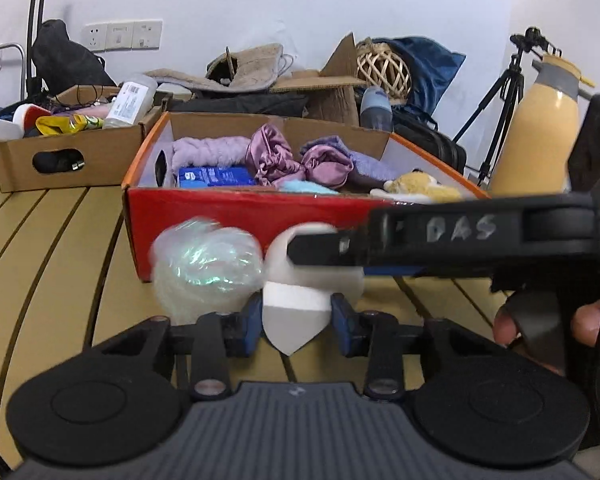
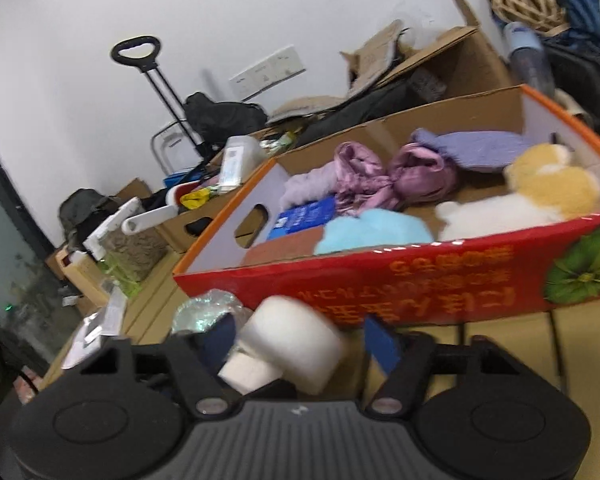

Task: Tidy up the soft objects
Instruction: 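Grasp a flat white foam piece with the left tool while the right tool grasps the white foam cylinder, then carry both white foam pieces over the red-rimmed box and open both tools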

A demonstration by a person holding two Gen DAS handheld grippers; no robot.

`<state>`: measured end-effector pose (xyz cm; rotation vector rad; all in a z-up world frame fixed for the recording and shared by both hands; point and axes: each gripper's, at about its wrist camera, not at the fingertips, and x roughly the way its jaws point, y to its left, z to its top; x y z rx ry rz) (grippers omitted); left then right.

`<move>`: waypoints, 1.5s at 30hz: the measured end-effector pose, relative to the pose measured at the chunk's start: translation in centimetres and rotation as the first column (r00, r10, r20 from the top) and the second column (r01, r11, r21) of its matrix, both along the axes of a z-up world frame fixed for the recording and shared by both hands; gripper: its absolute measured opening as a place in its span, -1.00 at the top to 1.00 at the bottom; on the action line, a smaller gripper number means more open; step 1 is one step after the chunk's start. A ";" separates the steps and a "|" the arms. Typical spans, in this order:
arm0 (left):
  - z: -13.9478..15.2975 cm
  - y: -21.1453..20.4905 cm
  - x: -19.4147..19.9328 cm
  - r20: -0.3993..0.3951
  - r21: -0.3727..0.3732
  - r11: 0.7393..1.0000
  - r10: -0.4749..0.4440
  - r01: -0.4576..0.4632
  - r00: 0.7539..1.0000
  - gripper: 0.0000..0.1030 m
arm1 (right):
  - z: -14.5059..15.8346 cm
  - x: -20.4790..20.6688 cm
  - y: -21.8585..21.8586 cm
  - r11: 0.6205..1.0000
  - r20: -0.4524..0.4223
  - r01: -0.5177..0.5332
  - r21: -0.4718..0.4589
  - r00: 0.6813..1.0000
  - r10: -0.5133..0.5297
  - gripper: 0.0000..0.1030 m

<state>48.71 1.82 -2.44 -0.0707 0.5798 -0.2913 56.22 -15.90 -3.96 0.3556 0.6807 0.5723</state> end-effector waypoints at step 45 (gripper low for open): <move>9.8 -3.1 12.3 -0.100 -0.214 0.975 0.030 -0.051 0.994 0.32 | 11.1 4.2 -11.1 0.975 0.066 0.211 -0.064 0.976 -0.207 0.22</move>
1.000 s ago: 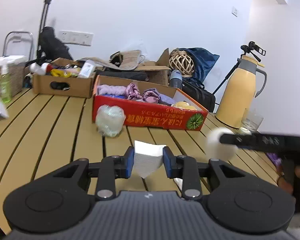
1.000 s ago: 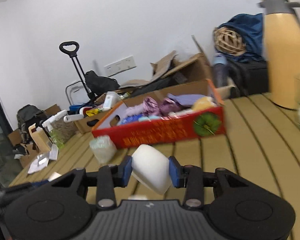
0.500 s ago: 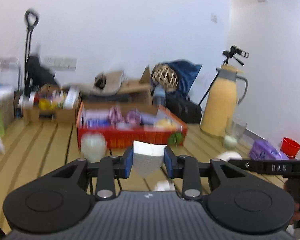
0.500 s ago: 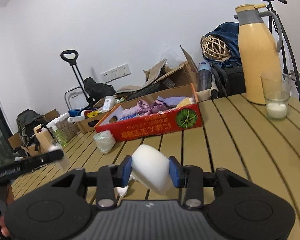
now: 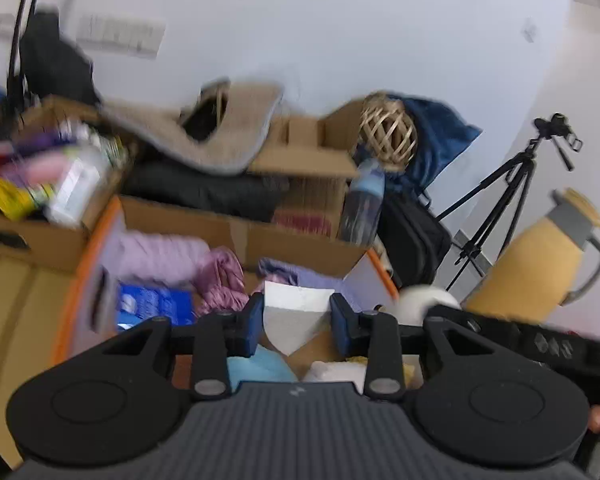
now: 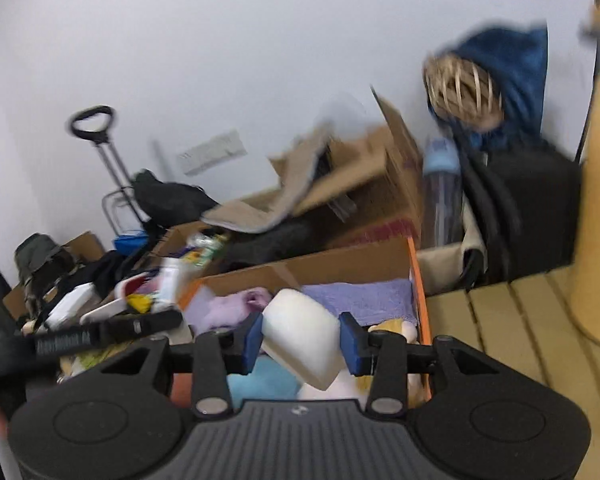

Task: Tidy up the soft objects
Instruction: 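Carry both white foam pieces over the red-rimmed box and open both tools, then withdraw both tools toward the clear plastic bag and the white tissue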

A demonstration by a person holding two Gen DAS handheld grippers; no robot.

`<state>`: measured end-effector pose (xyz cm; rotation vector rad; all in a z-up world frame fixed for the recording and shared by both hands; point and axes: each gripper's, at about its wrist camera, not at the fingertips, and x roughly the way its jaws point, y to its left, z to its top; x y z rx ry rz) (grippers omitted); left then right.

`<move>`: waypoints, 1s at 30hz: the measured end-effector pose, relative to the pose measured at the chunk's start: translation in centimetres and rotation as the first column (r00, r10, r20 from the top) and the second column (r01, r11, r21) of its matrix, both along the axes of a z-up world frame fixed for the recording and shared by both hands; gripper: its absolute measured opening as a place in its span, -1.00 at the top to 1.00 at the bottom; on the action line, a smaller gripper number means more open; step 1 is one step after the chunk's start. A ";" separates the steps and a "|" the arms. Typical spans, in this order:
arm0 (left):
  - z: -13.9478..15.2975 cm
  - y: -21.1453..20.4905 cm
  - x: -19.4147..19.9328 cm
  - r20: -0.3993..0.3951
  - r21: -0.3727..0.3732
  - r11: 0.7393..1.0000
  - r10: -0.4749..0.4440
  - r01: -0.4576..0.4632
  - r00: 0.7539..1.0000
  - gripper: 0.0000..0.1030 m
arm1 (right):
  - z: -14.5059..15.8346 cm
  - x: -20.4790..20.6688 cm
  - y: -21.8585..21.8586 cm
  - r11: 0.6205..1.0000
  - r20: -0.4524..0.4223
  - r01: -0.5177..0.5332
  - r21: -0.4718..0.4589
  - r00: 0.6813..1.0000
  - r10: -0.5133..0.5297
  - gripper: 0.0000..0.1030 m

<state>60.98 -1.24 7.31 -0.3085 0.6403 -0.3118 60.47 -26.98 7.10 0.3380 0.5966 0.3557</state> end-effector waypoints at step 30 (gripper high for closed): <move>5.1 6.9 -22.4 0.400 0.247 0.951 0.074 -0.185 0.913 -0.60 | 4.2 -13.0 -0.2 0.976 0.191 -0.046 -0.215 0.978 0.088 -0.30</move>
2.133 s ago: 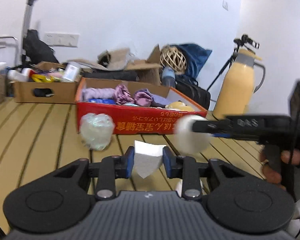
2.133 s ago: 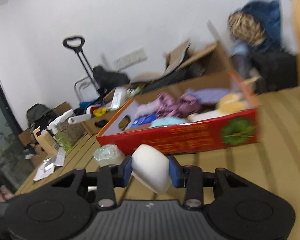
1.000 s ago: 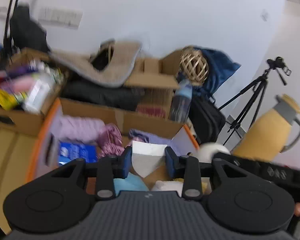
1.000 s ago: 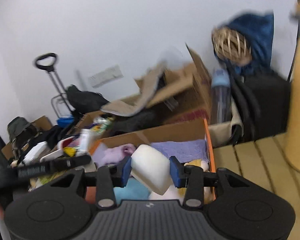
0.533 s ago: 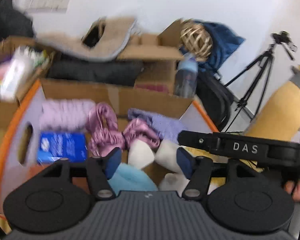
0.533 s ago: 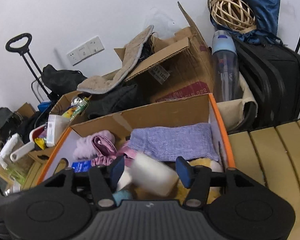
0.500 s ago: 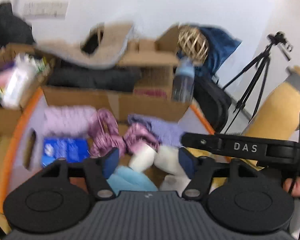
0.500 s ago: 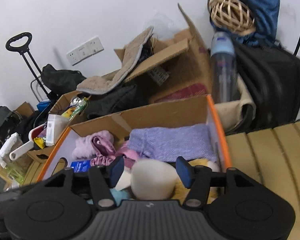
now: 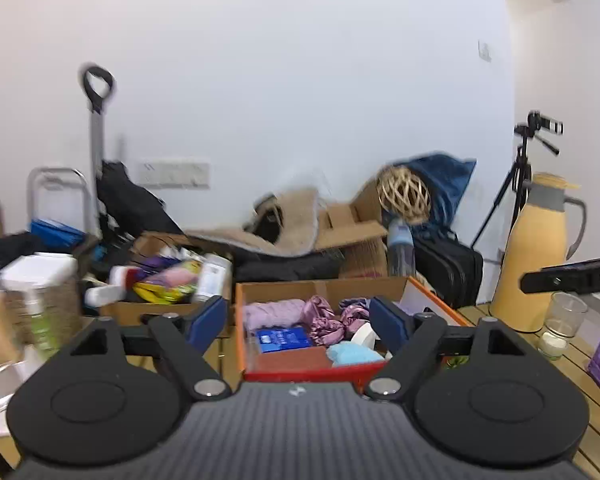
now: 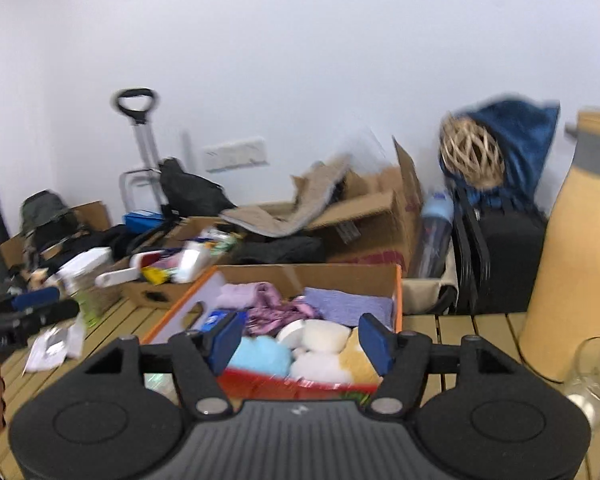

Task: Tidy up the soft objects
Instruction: 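Withdraw both tools toward the clear plastic bag and the white tissue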

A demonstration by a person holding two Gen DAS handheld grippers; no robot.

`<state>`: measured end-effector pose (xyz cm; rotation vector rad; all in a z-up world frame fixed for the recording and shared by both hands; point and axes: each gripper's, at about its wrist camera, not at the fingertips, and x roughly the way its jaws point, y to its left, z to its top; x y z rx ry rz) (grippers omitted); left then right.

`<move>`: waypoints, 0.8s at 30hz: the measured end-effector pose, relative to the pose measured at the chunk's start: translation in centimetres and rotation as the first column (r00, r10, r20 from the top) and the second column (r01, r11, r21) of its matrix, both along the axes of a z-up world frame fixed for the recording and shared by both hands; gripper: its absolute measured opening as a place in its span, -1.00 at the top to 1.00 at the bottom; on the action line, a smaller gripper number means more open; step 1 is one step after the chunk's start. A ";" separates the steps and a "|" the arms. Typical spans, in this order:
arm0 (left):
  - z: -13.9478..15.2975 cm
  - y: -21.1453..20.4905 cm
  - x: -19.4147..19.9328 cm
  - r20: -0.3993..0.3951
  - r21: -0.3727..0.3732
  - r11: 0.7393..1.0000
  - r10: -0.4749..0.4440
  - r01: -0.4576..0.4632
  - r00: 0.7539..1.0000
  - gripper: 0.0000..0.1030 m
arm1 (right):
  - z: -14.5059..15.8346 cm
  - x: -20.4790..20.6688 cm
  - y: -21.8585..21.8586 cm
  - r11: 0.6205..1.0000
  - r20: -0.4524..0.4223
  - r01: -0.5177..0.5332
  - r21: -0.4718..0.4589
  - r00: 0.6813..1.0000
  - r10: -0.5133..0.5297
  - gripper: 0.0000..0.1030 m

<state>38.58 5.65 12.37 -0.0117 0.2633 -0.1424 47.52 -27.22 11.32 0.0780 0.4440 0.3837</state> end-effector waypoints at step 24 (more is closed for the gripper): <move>-8.6 1.8 -25.8 0.030 -0.007 0.997 0.079 -0.079 0.996 -1.00 | -9.9 -32.6 5.7 0.994 0.219 0.091 -0.067 0.973 -0.075 -0.80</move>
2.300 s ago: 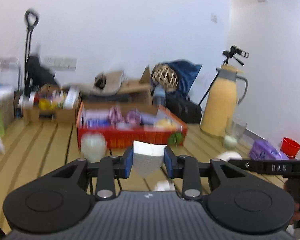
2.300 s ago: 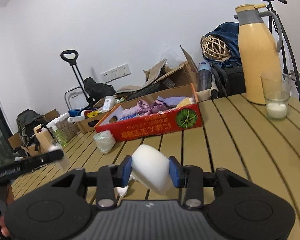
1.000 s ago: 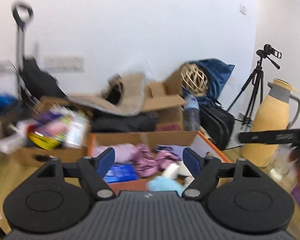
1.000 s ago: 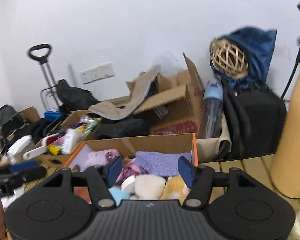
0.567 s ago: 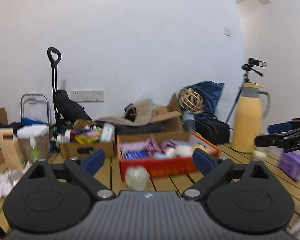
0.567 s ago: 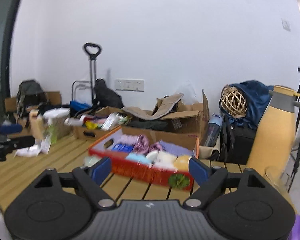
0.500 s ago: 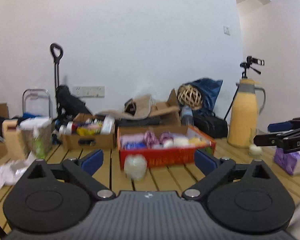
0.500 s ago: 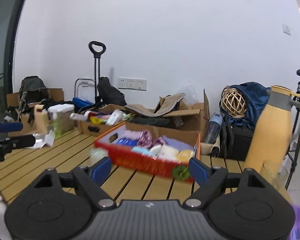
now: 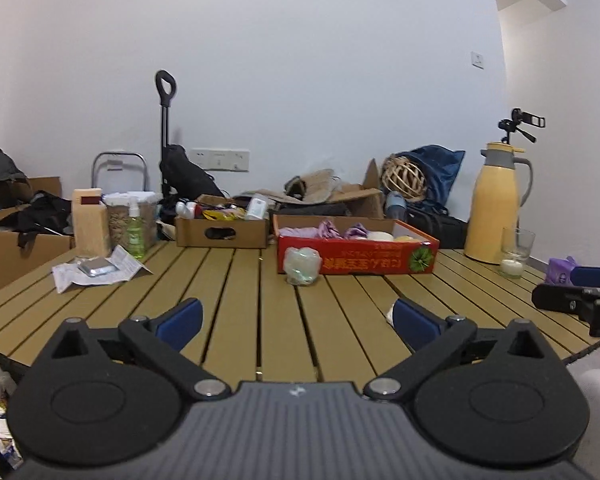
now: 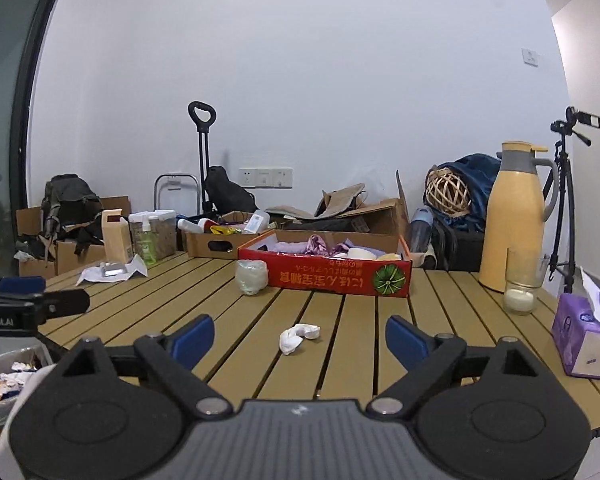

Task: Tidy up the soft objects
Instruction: 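Withdraw both tools toward the clear plastic bag and the white tissue, then grasp the clear plastic bag with the left tool while the right tool grasps the white tissue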

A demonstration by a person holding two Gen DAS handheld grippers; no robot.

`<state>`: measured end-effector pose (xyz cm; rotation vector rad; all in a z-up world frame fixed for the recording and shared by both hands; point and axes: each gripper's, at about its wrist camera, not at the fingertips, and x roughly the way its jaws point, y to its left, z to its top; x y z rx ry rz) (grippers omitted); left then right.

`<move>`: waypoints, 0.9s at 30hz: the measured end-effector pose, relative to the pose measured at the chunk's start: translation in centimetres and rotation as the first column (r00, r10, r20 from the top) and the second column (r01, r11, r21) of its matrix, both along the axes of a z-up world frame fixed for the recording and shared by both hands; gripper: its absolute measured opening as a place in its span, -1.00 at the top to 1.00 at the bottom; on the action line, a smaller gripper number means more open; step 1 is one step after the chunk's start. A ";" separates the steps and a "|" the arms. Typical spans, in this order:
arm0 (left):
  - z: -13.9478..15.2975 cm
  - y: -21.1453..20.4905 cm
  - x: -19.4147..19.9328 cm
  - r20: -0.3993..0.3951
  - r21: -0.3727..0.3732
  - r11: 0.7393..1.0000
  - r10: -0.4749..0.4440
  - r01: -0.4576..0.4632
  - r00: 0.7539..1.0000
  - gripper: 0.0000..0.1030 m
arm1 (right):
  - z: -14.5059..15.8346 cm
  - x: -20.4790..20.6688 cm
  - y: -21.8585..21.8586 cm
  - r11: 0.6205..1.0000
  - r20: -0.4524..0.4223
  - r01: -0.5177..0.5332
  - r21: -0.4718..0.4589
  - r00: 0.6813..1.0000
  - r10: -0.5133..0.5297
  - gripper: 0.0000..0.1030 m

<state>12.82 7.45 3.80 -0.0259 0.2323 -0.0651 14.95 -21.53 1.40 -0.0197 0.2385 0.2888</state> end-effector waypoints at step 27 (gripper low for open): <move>-3.8 -0.7 28.6 -0.245 -0.094 0.994 -0.080 0.058 0.966 -0.85 | -5.4 23.0 6.3 0.980 -0.329 -0.134 -0.147 0.941 0.079 -0.04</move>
